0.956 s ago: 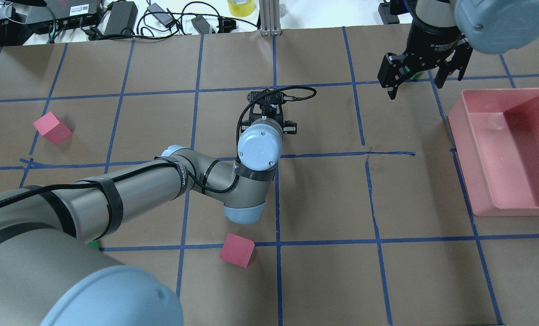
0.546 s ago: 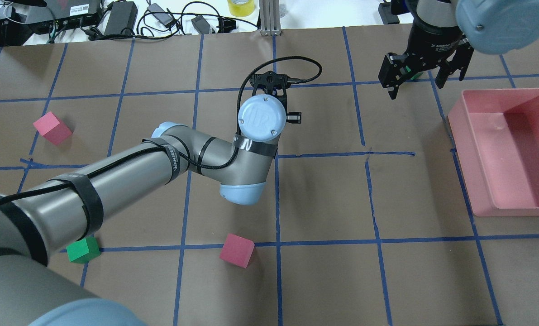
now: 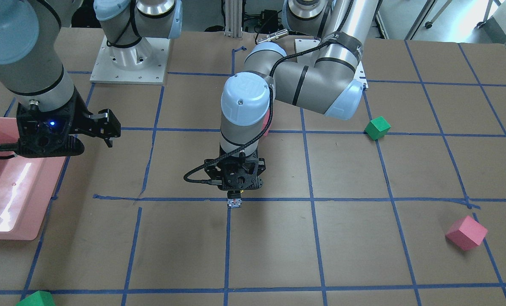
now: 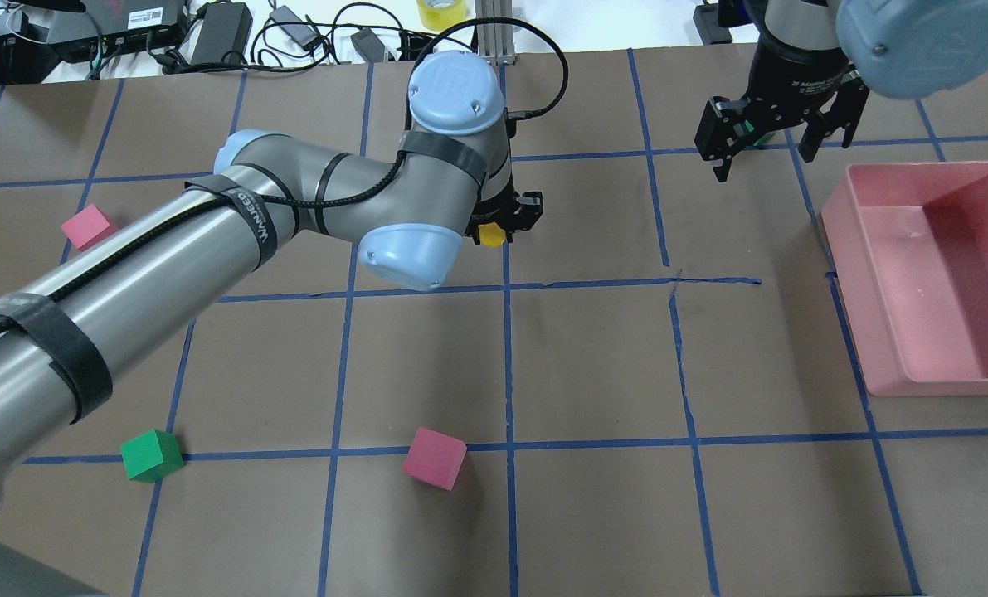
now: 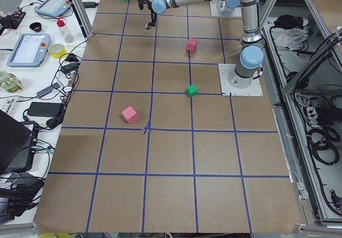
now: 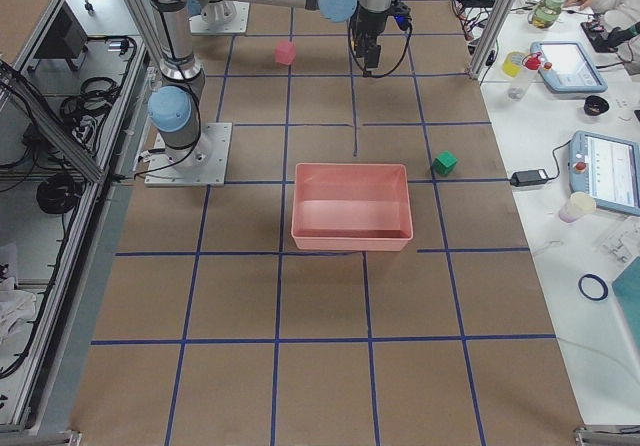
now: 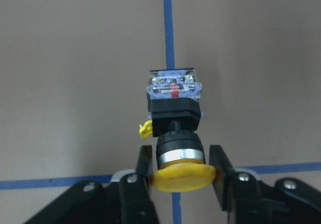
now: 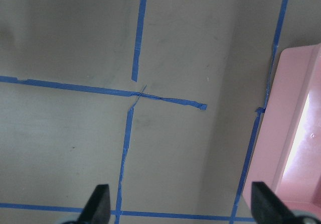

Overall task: Align button upright
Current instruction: 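Lift and rotate the button with the left gripper, cap facing up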

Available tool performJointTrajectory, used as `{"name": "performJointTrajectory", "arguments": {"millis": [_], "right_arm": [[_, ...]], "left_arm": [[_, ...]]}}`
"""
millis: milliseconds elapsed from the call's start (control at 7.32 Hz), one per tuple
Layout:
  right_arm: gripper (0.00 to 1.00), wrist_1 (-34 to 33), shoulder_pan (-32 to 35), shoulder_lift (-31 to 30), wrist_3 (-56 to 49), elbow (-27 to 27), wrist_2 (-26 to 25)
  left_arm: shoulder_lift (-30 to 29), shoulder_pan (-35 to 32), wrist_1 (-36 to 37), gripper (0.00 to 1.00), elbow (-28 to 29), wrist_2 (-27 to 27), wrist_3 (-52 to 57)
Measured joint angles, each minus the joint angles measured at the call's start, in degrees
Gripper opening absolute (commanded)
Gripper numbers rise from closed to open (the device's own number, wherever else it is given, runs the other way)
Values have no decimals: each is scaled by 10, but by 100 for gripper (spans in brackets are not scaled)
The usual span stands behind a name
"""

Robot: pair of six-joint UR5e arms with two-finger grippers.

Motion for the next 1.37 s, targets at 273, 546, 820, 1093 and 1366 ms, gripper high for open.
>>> {"name": "performJointTrajectory", "arguments": {"millis": [273, 546, 820, 1093, 1366], "right_arm": [[100, 0, -3, 0, 0, 0, 0], [100, 0, -3, 0, 0, 0, 0], [100, 0, -4, 0, 0, 1, 1], [100, -1, -3, 0, 0, 1, 5], [100, -5, -3, 1, 0, 1, 9]], "left_arm": [[-19, 26, -65, 0, 24, -95, -71], [-36, 62, -88, 0, 23, -169, -121], [-63, 73, -100, 0, 26, -194, -144], [-81, 78, -102, 0, 29, -226, -154], [-91, 83, -103, 0, 28, -243, -155]]}}
